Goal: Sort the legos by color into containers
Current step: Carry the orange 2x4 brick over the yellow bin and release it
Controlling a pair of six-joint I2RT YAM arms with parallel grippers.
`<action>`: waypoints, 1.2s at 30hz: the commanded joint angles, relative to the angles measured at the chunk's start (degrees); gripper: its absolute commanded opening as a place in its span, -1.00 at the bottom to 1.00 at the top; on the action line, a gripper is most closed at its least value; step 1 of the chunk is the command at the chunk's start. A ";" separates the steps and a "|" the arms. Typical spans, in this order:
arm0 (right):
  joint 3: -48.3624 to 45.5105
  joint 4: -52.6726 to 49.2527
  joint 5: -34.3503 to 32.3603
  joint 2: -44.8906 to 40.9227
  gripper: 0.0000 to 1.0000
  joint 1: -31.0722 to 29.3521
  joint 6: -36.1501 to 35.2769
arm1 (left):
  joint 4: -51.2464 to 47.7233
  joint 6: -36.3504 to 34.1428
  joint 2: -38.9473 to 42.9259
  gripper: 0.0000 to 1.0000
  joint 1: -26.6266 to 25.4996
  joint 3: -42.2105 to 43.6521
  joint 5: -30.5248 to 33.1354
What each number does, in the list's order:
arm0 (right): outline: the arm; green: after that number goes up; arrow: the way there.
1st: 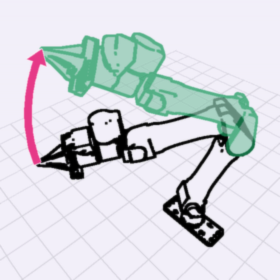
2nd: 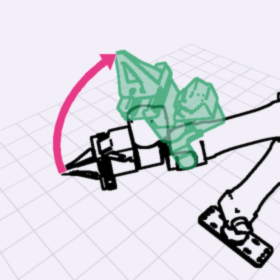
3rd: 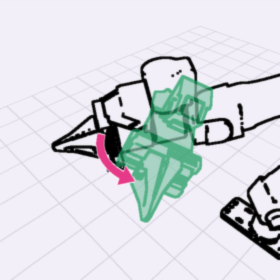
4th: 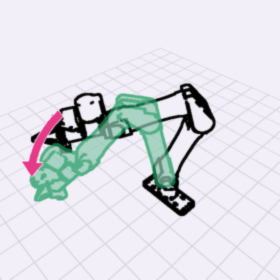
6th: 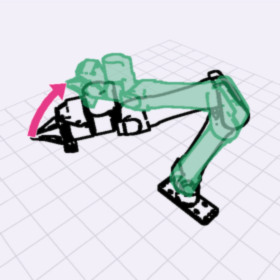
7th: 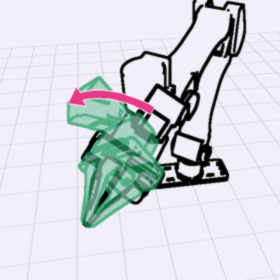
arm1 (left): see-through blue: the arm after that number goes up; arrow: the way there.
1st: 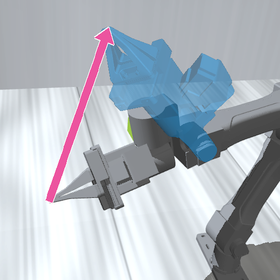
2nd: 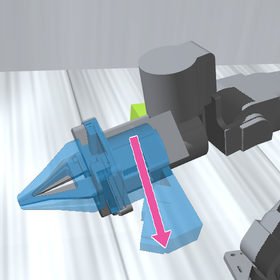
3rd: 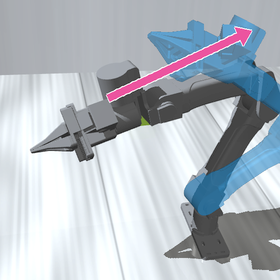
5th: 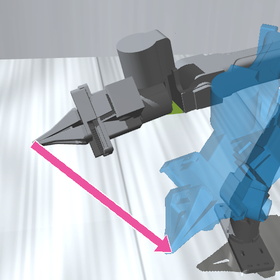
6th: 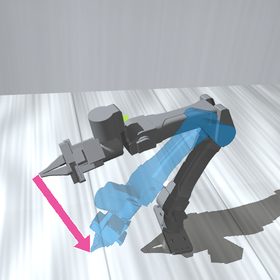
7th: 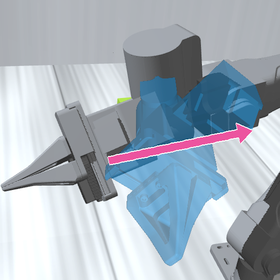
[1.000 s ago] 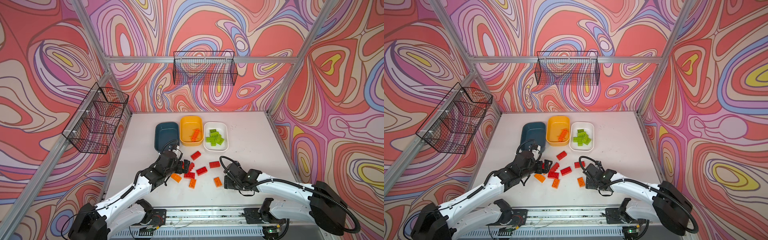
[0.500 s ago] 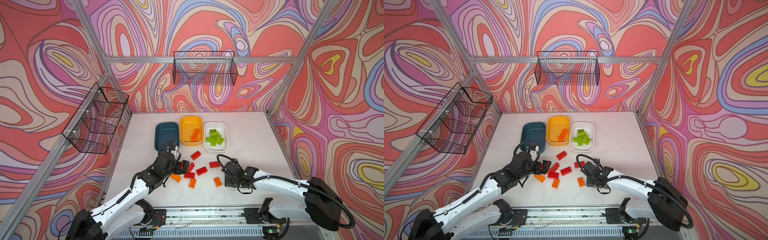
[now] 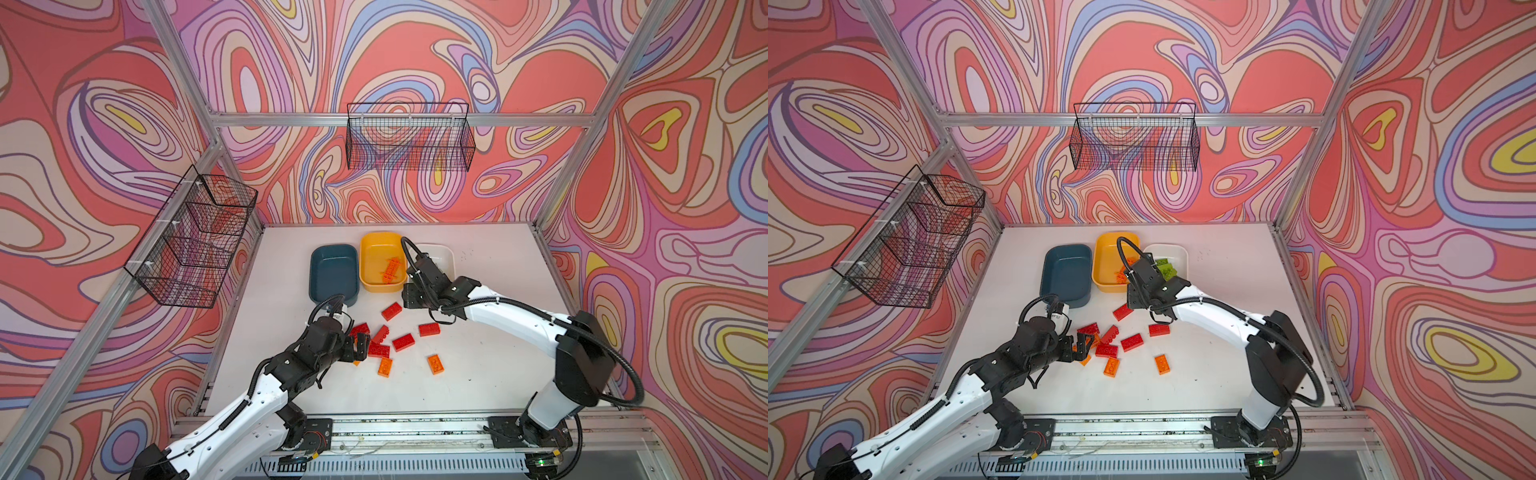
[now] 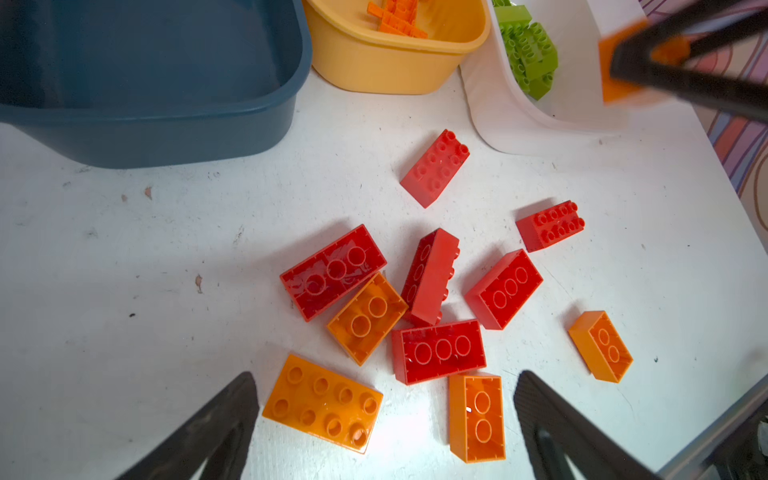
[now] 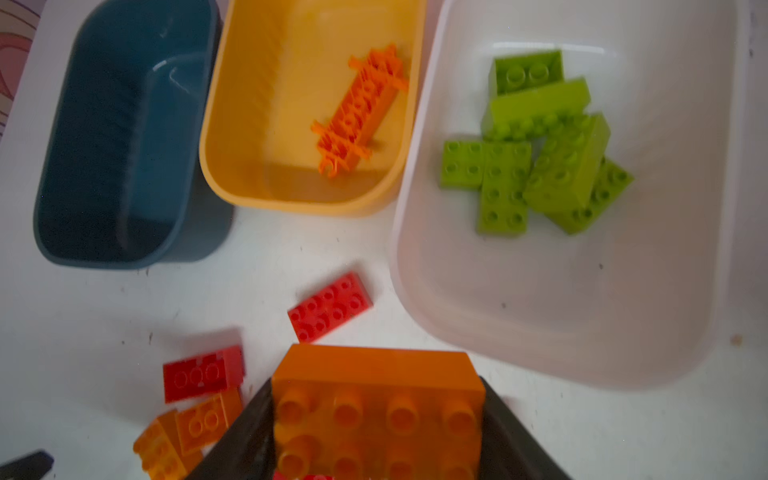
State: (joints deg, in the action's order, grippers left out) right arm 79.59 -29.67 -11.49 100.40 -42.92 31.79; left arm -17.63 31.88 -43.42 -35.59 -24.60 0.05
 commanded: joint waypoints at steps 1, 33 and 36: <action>9.18 1.52 0.65 8.09 -0.08 1.94 -6.90 | -2.15 3.56 2.58 0.97 -0.18 1.58 -1.12; -10.43 9.42 2.73 -12.93 0.97 5.53 -10.33 | -3.58 13.94 -7.73 0.73 -20.04 -1.30 5.41; -16.40 8.52 0.72 -20.15 0.96 5.56 -9.37 | -2.68 14.92 -14.94 0.68 -23.91 -3.51 7.83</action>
State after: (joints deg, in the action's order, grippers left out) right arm 67.42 -20.93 -8.19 83.88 -37.56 20.95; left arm -21.15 44.95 -54.08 -56.93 -25.50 2.79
